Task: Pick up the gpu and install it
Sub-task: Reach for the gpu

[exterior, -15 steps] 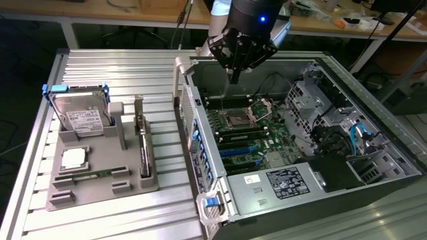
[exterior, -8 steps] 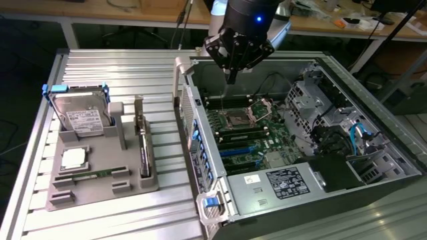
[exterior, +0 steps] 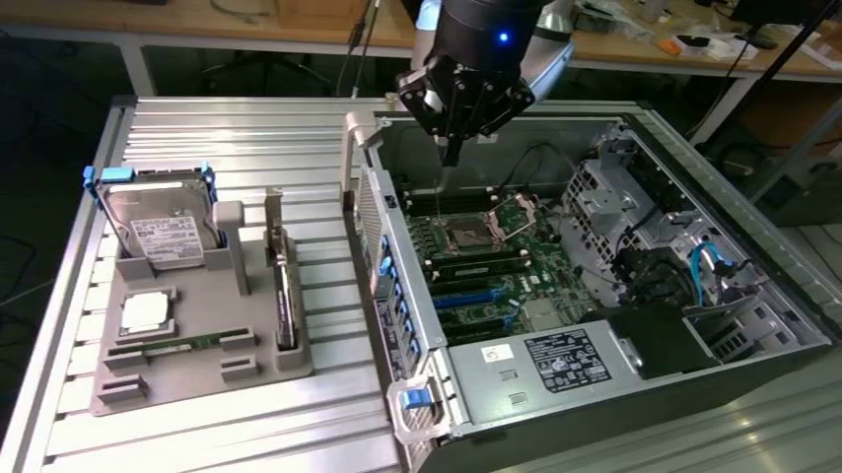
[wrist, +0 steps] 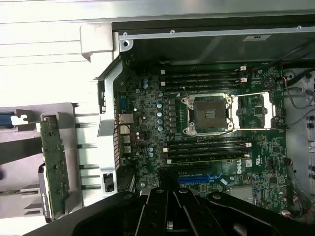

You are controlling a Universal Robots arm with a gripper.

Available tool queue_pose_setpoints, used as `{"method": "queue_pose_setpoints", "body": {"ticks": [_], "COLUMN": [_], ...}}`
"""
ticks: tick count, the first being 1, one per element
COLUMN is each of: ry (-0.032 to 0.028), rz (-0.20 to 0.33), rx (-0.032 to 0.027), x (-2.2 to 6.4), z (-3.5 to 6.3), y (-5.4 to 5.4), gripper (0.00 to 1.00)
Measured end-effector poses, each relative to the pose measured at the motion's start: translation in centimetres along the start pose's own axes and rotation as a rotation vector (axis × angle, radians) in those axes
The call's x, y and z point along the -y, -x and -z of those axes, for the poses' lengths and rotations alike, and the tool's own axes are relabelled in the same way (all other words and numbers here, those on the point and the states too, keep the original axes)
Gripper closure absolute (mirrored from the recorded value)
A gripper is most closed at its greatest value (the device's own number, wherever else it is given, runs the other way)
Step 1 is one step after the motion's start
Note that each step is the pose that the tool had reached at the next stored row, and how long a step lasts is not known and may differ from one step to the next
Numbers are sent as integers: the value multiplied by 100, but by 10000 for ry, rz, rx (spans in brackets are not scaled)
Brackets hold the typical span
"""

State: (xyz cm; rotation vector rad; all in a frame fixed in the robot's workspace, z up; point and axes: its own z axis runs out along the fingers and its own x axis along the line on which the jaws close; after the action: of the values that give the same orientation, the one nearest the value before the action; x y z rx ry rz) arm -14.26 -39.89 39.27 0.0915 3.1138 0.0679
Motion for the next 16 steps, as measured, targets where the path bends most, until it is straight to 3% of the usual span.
{"method": "queue_pose_setpoints", "body": {"ticks": [16], "ry": [5], "rz": [165], "rx": [-7], "x": [10], "z": [1], "y": [-171], "gripper": [89]}}
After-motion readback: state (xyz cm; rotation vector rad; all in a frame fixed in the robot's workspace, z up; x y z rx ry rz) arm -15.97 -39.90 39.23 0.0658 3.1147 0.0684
